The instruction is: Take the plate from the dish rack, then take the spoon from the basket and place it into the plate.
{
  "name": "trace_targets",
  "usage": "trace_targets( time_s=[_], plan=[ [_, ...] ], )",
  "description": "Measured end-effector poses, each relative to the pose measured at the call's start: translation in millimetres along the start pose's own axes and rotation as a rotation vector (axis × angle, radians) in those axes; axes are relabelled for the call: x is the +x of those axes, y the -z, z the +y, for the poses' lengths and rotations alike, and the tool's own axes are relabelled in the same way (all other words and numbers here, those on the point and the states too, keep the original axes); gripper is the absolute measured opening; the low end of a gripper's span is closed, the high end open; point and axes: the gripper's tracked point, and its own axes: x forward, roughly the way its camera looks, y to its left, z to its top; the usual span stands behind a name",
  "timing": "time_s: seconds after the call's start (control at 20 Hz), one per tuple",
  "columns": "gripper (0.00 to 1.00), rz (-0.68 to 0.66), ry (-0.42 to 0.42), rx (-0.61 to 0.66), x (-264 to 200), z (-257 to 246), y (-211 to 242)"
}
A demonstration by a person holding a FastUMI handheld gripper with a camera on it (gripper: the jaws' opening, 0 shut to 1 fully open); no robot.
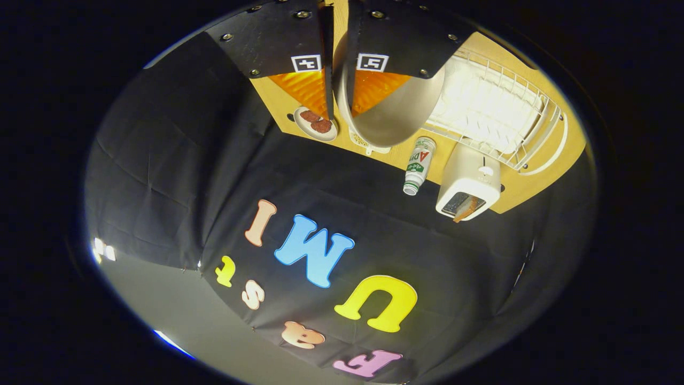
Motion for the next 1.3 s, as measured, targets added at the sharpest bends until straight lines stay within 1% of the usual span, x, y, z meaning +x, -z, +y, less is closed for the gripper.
trace_targets(
  time_s=[0.3, 0.5, 0.7, 0.95, 1.05, 1.15, 1.3],
  plan=[
    [0.10, 0.026, -0.031, 0.007, -43.0, 2.8, 39.6],
    [0.10, 0.045, -0.068, 0.015, -65.2, 12.1, 71.2],
    [0.10, 0.074, -0.125, 0.039, -79.7, 24.6, 97.4],
    [0.10, 0.111, -0.201, 0.032, -80.4, 42.3, 134.1],
    [0.10, 0.134, -0.219, 0.020, -77.2, 47.2, 149.4],
    [0.10, 0.147, -0.211, 0.012, -75.5, 44.5, 158.0],
    [0.10, 0.194, -0.201, 0.051, -65.9, 40.1, 174.6]
  ],
)
